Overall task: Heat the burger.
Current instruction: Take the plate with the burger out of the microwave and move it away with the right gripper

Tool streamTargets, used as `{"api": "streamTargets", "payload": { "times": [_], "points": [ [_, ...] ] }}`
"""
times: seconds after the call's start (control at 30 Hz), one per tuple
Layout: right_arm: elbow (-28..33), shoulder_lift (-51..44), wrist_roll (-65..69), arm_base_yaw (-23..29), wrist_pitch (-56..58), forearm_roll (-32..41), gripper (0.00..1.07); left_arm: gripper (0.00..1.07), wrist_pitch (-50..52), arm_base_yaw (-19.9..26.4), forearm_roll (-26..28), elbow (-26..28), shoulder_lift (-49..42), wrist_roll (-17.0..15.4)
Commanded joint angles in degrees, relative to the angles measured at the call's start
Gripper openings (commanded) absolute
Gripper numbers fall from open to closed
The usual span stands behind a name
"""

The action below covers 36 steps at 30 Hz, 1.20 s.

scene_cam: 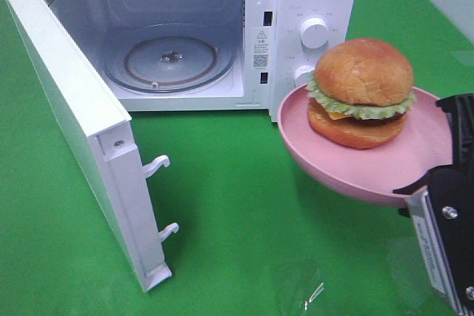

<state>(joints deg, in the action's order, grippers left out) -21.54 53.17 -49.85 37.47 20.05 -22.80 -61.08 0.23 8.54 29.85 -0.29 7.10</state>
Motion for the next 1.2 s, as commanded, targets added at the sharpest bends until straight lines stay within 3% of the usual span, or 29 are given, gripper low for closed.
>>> {"api": "streamTargets", "payload": {
  "times": [0.03, 0.23, 0.8, 1.2],
  "points": [
    [-0.3, -5.8, 4.6, -0.1, 5.0, -3.1, 0.00, 0.93, 0.2, 0.2, -0.1, -0.1, -0.2, -0.3],
    [-0.3, -8.1, 14.4, -0.1, 14.4, -8.5, 0.00, 0.93, 0.2, 0.2, -0.1, -0.1, -0.2, -0.3],
    [-0.3, -7.3, 41.5, -0.1, 23.4, -21.9, 0.00, 0.93, 0.2, 0.2, -0.1, -0.1, -0.2, -0.3],
    [-0.4, 3.8, 67.4, -0.1, 24.2, -26.4, 0.00, 0.93, 0.2, 0.2, -0.1, -0.1, -0.2, -0.3]
  ]
}}
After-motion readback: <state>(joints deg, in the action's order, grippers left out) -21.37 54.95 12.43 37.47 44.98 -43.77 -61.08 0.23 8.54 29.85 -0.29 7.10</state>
